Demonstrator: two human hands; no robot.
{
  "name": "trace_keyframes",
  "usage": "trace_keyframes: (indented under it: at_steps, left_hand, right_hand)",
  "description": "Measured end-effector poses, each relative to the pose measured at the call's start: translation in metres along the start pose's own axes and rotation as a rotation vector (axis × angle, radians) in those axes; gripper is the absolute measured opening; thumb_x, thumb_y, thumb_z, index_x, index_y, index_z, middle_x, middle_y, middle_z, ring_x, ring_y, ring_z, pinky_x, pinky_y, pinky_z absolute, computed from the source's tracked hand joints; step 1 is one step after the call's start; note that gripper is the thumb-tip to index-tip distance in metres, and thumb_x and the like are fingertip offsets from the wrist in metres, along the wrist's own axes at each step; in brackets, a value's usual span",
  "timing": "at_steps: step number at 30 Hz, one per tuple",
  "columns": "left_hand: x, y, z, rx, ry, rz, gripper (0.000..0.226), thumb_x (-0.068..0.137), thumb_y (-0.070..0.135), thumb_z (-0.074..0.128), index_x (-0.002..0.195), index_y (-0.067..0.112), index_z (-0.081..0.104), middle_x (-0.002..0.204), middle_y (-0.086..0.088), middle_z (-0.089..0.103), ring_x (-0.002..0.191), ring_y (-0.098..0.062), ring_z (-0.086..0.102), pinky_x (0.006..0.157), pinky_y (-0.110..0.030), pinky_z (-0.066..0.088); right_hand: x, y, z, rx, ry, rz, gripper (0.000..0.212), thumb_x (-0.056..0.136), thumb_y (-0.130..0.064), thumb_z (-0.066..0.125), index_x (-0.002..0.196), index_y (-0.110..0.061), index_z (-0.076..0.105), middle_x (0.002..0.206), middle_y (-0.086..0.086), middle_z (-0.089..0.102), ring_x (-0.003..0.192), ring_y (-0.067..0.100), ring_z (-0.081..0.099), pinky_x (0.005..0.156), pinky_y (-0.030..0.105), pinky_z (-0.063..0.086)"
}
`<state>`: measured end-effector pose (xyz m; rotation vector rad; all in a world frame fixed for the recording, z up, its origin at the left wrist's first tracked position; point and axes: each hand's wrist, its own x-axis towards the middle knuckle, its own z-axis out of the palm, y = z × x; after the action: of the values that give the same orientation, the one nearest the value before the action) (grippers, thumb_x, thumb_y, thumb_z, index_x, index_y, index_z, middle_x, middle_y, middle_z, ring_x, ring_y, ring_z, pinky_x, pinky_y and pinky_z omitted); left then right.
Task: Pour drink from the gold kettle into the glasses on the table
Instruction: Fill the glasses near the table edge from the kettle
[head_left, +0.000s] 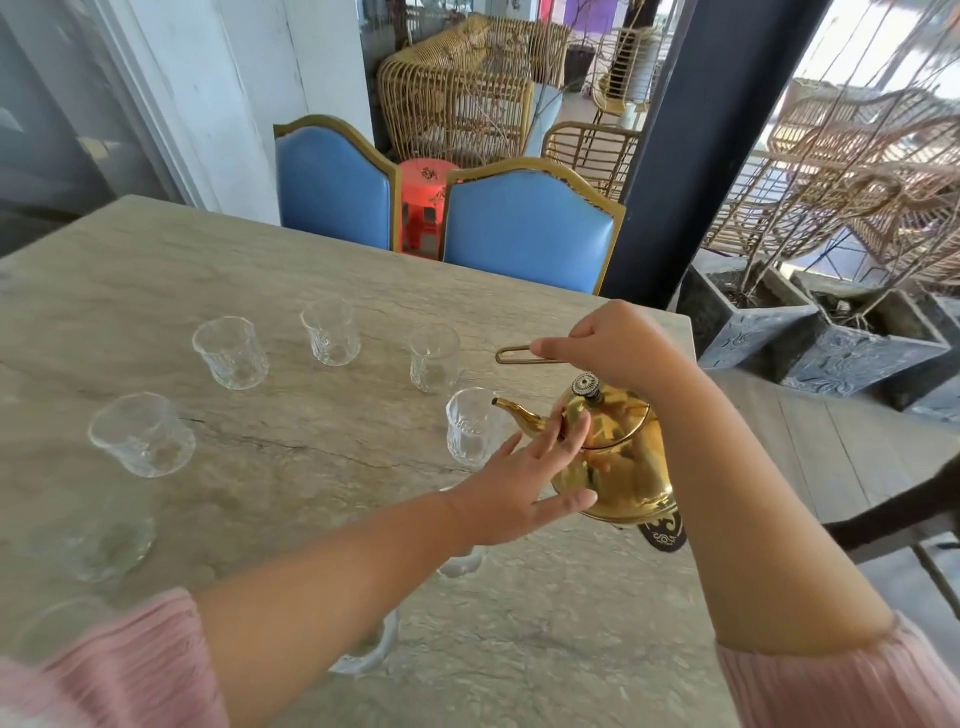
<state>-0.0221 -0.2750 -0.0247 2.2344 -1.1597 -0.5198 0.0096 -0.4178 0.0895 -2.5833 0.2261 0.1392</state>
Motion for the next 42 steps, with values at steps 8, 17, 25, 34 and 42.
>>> trace_keyframes:
  at_steps: [8, 17, 25, 34, 42]
  left_hand:
    - [0.002, 0.0, 0.002, -0.009, -0.002, -0.004, 0.072, 0.098, 0.05, 0.031, 0.143, 0.036, -0.024, 0.155, 0.0, -0.026, 0.144, -0.004, -0.005, 0.114, -0.031, -0.014]
    - [0.003, -0.001, 0.004, -0.026, -0.004, 0.001, 0.072, 0.098, 0.051, 0.03, 0.143, 0.036, -0.023, 0.156, 0.0, -0.025, 0.142, 0.0, -0.009, 0.114, -0.031, -0.014]
    - [0.003, -0.001, 0.003, -0.036, -0.002, 0.0, 0.071, 0.099, 0.05, 0.03, 0.145, 0.035, -0.022, 0.156, -0.001, -0.024, 0.142, 0.0, -0.005, 0.114, -0.031, -0.014]
    - [0.004, 0.001, 0.0, -0.057, 0.004, 0.002, 0.072, 0.098, 0.05, 0.03, 0.146, 0.034, -0.022, 0.157, -0.001, -0.022, 0.141, 0.002, -0.013, 0.114, -0.031, -0.015]
    - [0.002, 0.005, -0.001, -0.057, 0.002, 0.004, 0.071, 0.099, 0.048, 0.03, 0.145, 0.034, -0.022, 0.156, -0.001, -0.023, 0.139, 0.003, -0.011, 0.114, -0.03, -0.014]
  right_hand:
    - [0.0, -0.003, -0.001, -0.038, -0.019, -0.008, 0.057, 0.083, -0.05, 0.063, 0.044, -0.015, 0.042, 0.043, -0.003, 0.034, 0.041, 0.012, 0.031, 0.046, 0.025, 0.028]
    - [0.001, -0.004, 0.0, -0.08, -0.016, -0.001, 0.054, 0.083, -0.053, 0.062, 0.047, -0.015, 0.049, 0.044, -0.002, 0.038, 0.044, 0.012, 0.036, 0.048, 0.026, 0.033]
    - [0.002, -0.004, 0.0, -0.094, -0.023, -0.024, 0.055, 0.083, -0.053, 0.062, 0.046, -0.017, 0.046, 0.044, -0.003, 0.038, 0.043, 0.012, 0.035, 0.049, 0.026, 0.032]
    - [0.002, -0.009, -0.004, -0.137, -0.007, -0.031, 0.054, 0.084, -0.054, 0.061, 0.048, -0.014, 0.05, 0.045, -0.002, 0.039, 0.045, 0.012, 0.037, 0.049, 0.026, 0.034]
    - [0.001, -0.011, -0.004, -0.16, -0.015, -0.032, 0.051, 0.084, -0.054, 0.06, 0.053, -0.014, 0.057, 0.047, -0.002, 0.043, 0.047, 0.012, 0.041, 0.05, 0.025, 0.036]
